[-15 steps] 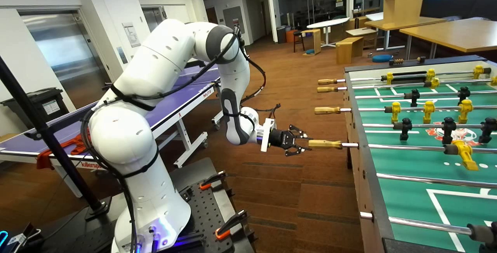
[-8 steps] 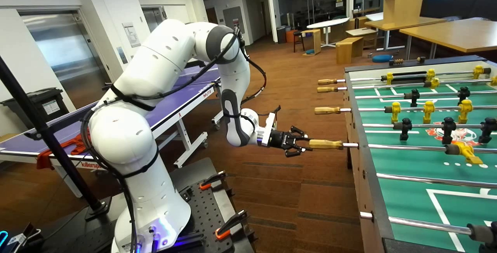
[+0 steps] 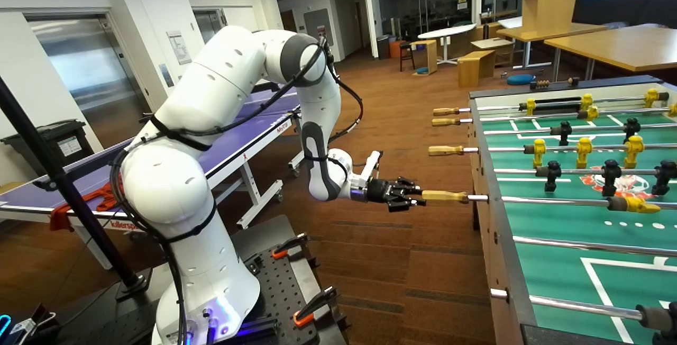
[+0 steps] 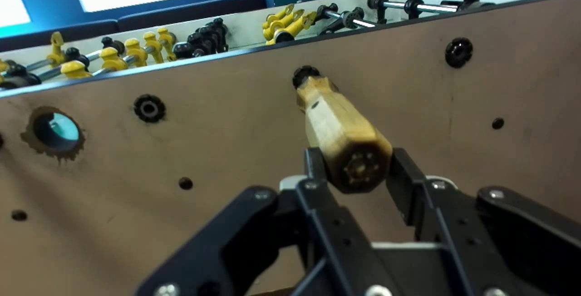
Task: Turn the right rod anti clockwise
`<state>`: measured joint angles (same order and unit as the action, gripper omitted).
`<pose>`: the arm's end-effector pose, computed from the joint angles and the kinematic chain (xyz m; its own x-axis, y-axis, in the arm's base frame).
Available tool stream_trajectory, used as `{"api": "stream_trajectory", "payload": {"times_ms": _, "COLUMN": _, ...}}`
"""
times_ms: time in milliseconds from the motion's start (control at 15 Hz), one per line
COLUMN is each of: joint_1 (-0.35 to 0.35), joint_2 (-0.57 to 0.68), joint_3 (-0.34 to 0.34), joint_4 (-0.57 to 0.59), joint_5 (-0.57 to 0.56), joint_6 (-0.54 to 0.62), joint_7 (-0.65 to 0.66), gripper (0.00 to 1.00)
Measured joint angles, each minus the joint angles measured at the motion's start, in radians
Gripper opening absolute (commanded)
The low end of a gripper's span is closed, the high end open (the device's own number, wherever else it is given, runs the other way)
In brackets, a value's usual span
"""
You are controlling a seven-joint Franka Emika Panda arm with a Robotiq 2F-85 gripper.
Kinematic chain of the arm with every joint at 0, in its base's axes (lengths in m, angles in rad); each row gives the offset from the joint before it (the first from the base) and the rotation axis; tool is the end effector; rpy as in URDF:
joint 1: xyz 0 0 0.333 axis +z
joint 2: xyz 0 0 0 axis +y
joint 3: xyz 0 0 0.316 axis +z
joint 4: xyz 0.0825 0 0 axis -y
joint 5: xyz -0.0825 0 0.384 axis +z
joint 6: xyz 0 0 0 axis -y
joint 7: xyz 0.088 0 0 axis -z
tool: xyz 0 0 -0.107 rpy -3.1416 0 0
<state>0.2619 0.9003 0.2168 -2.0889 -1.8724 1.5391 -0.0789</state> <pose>0.4692 0.1415 0.0114 0.0456 0.1436 -0.9886 0.7712 0.6240 0.1262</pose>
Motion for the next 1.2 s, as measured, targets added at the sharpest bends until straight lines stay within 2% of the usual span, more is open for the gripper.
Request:
{"api": "stream_trajectory", "payload": {"times_ms": 533, "joint_1": 0.0, "joint_2": -0.024, "joint_3": -0.007, "joint_4": -0.032, "joint_5": -0.017, "joint_6": 0.025, "joint_7": -0.423, "gripper": 0.14}}
{"api": "stream_trajectory", "payload": {"times_ms": 800, "joint_1": 0.0, "joint_2": -0.042, "joint_3": -0.015, "joint_4": -0.064, "joint_5": -0.048, "joint_6": 0.042, "joint_7": -0.587, "gripper": 0.14}}
{"api": "stream_trajectory", "payload": {"times_ms": 867, "joint_1": 0.0, "joint_2": -0.047, "joint_3": -0.018, "joint_4": -0.075, "joint_5": -0.063, "joint_6": 0.045, "joint_7": -0.612, "gripper": 0.39}}
{"api": "stream_trajectory", "payload": {"times_ms": 1133, "joint_1": 0.003, "joint_2": -0.055, "joint_3": -0.028, "joint_4": -0.103, "joint_5": -0.105, "joint_6": 0.046, "joint_7": -0.628, "gripper": 0.39}}
{"api": "stream_trajectory", "payload": {"times_ms": 1200, "joint_1": 0.003, "joint_2": -0.055, "joint_3": -0.028, "joint_4": -0.104, "joint_5": -0.106, "joint_6": 0.046, "joint_7": -0.628, "gripper": 0.14}}
